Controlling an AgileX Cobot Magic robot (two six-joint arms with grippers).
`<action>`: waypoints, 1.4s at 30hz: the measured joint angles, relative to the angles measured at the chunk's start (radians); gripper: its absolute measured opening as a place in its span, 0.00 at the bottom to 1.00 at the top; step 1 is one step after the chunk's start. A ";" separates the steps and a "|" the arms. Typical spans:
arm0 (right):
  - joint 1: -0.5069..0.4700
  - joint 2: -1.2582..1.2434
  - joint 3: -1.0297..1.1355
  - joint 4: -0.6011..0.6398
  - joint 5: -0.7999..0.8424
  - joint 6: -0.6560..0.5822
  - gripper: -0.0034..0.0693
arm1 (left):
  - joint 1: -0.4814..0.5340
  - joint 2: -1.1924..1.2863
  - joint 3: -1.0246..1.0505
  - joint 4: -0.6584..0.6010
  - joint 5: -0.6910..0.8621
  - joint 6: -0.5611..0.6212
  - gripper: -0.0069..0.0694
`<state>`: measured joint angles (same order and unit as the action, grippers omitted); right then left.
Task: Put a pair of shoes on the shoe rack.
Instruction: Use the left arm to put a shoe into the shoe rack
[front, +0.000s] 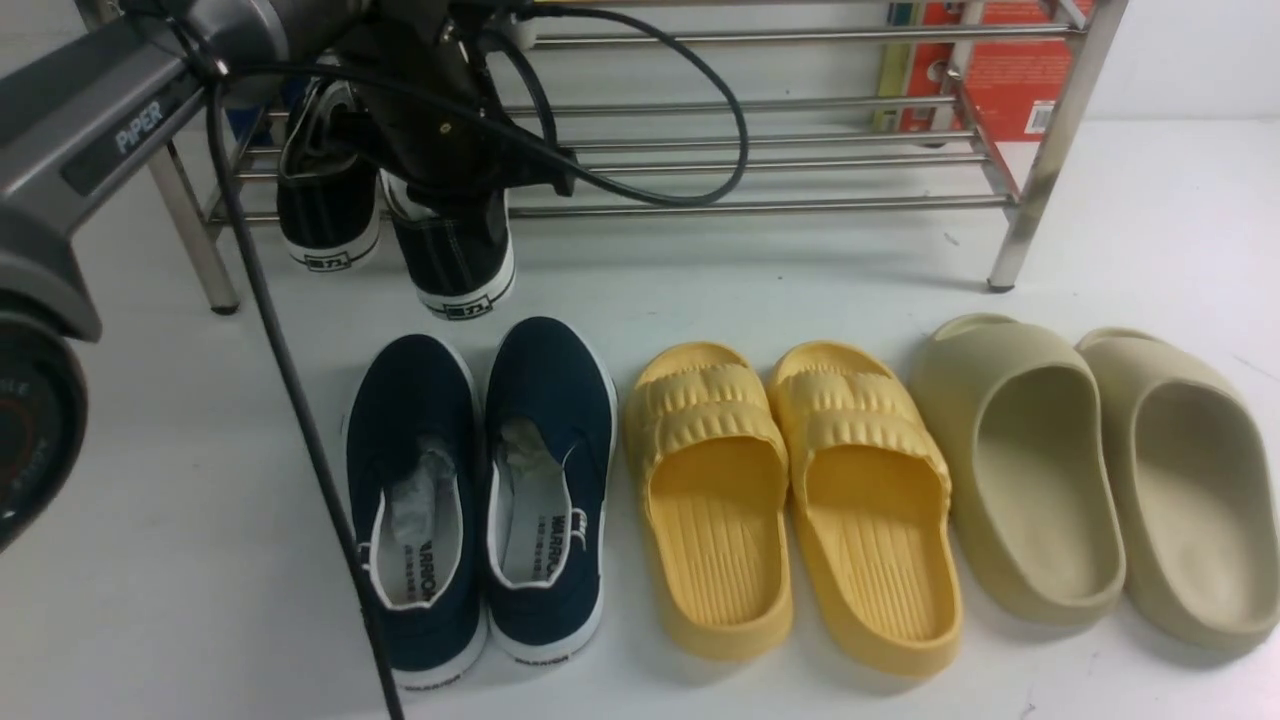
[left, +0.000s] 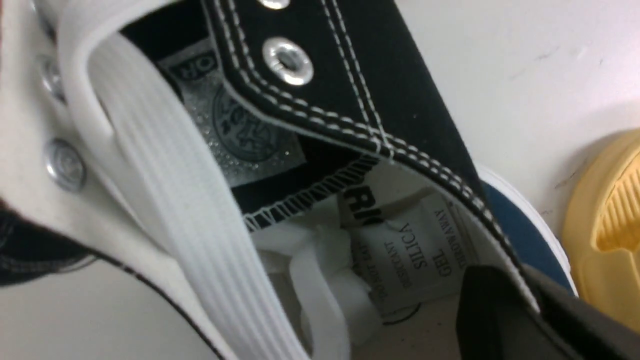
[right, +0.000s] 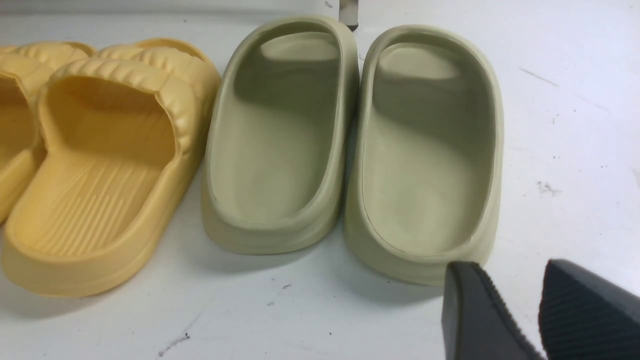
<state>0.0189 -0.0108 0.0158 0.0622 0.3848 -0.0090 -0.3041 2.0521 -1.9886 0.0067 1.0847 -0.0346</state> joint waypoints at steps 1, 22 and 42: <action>0.000 0.000 0.000 0.000 0.000 0.000 0.38 | 0.002 0.010 -0.006 0.005 -0.018 0.007 0.07; 0.000 0.000 0.000 0.000 0.000 0.000 0.38 | 0.018 0.101 -0.040 0.053 -0.175 0.142 0.07; 0.000 0.000 0.000 0.000 0.000 0.000 0.38 | 0.060 0.104 -0.040 0.026 -0.268 0.154 0.07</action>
<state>0.0189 -0.0108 0.0158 0.0622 0.3848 -0.0090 -0.2443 2.1556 -2.0286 0.0326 0.8167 0.1194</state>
